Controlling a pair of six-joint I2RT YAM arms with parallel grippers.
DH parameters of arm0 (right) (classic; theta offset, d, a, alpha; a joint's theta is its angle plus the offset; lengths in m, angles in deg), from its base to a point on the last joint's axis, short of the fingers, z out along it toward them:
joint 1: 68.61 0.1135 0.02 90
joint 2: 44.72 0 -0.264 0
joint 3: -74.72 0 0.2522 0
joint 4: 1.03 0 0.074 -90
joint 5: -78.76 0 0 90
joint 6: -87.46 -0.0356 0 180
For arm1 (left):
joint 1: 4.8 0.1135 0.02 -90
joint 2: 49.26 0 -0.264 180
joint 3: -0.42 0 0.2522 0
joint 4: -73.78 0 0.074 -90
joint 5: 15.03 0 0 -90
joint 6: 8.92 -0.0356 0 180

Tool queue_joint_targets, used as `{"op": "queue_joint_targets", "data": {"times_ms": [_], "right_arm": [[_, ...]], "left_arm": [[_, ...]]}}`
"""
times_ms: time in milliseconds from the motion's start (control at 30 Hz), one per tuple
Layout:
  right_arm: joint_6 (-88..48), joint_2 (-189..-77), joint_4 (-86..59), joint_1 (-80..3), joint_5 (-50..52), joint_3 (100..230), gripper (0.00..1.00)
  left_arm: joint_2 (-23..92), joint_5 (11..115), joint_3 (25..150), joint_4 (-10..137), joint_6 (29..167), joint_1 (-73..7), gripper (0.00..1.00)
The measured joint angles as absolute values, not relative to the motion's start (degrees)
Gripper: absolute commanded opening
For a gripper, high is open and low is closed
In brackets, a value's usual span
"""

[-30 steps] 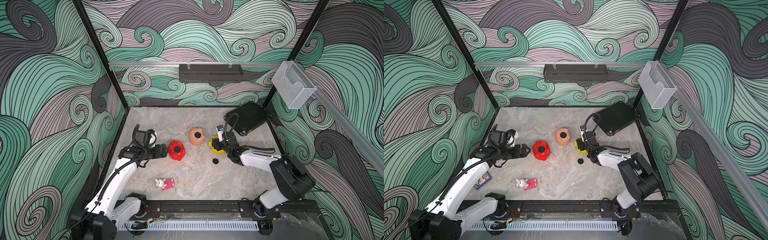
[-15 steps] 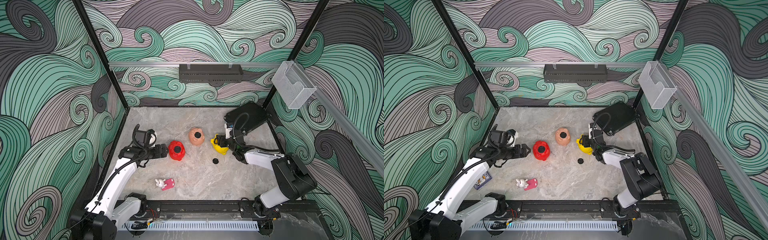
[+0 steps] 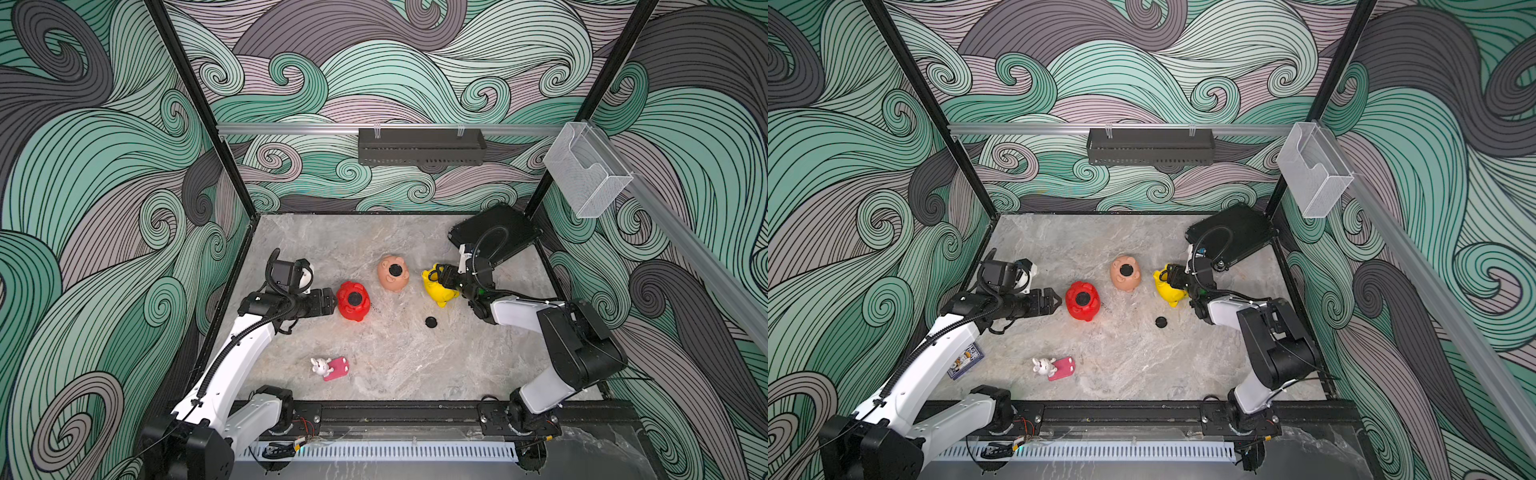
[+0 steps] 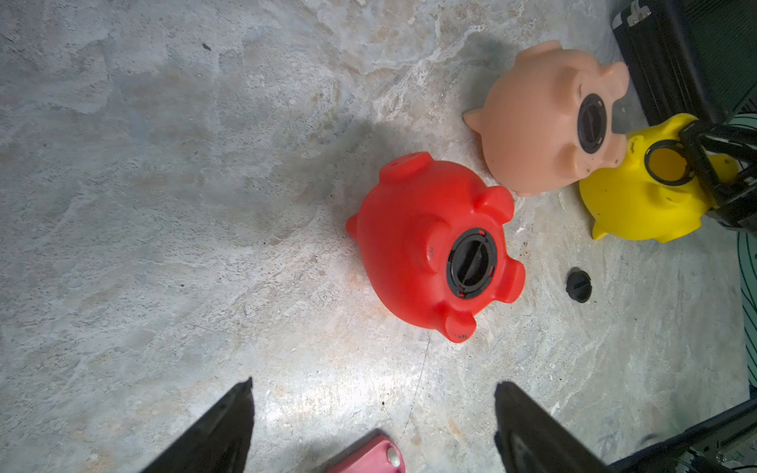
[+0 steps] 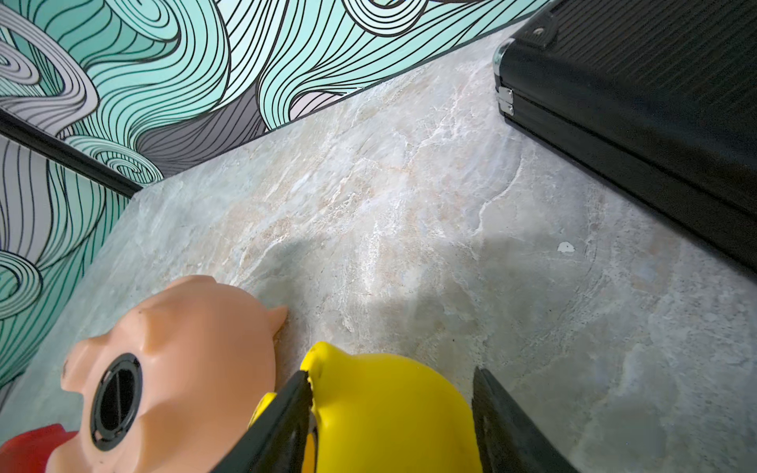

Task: Close piggy banks
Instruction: Turn over the piggy bank at the center of the board.

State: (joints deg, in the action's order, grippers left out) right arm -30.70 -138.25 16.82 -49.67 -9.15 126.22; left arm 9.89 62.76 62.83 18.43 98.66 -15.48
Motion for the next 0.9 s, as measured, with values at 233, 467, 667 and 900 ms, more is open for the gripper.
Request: {"op": "queue_joint_targets", "data": {"times_ms": [233, 467, 667, 900], "right_arm": [[-36.3, -138.7, 16.6, -50.5, -8.4, 126.2, 0.63], [-40.3, -138.5, 14.4, -50.6, -7.9, 126.3, 0.69], [-42.0, -137.2, 12.5, -50.6, -7.5, 125.8, 0.68], [-42.7, -135.9, 11.7, -51.2, -6.4, 124.8, 0.67]], "left_arm": [[9.9, 62.8, 62.8, 18.4, 98.7, -15.5, 0.91], [10.2, 62.8, 62.8, 18.2, 98.9, -15.5, 0.91], [10.2, 62.8, 62.9, 17.8, 99.5, -15.5, 0.91], [10.2, 62.8, 63.4, 17.6, 99.8, -15.4, 0.91]]}}
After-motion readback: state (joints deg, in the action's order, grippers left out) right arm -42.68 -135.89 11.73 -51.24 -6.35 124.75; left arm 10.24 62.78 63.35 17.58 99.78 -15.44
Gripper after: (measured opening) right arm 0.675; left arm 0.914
